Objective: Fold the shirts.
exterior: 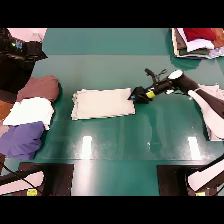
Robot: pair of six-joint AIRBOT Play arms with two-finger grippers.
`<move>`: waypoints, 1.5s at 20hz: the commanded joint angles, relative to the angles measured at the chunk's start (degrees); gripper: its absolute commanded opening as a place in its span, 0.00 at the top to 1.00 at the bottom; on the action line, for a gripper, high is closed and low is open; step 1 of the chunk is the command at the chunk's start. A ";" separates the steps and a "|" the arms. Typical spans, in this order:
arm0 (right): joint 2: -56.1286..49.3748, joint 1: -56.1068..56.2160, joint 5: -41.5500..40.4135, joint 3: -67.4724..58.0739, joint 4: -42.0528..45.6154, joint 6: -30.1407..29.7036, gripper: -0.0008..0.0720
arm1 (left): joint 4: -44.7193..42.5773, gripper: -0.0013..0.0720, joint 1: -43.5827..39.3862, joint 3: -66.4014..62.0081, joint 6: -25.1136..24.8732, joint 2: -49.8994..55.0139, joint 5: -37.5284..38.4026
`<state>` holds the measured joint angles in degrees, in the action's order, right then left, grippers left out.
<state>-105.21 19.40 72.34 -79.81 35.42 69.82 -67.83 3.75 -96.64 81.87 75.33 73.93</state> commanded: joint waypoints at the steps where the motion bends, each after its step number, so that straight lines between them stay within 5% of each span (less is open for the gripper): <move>1: -5.42 5.62 -1.49 -5.03 -4.87 -0.44 0.04 | 0.13 0.94 0.04 -0.02 0.00 0.02 0.24; 2: -6.47 6.86 -1.60 -5.88 -6.03 -0.48 0.13 | 0.13 0.94 0.04 0.00 0.00 0.02 0.24; 4: -7.82 8.76 -1.90 -7.65 -5.86 -1.14 0.49 | 0.15 0.94 0.04 -0.02 0.00 0.02 0.24; 5: -8.04 9.22 -1.81 -8.33 -5.81 -2.05 0.78 | 0.42 0.94 0.04 0.00 0.02 0.02 0.26; 6: -7.89 9.31 -1.84 -8.83 -5.75 -2.38 0.97 | 1.07 0.94 0.04 0.00 0.02 0.02 0.39; 12: 3.89 0.61 0.31 -7.56 -0.09 -0.04 0.97 | 2.29 0.94 -4.39 0.00 -0.02 0.02 0.22; 20: 25.16 -31.17 1.92 -0.74 8.15 0.66 0.97 | 2.32 0.94 -14.82 0.00 0.22 0.02 -6.01; 25: 27.06 -47.71 -3.65 -0.74 8.17 0.61 0.97 | 2.38 0.94 -17.25 -0.02 0.24 0.02 -7.48; 30: 20.41 -52.76 -4.57 -8.26 8.07 0.59 0.97 | 2.29 0.94 -17.22 -0.02 0.26 0.02 -7.39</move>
<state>-81.84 -30.04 68.55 -84.12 43.38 70.39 -65.49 -13.19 -96.64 82.06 75.33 66.81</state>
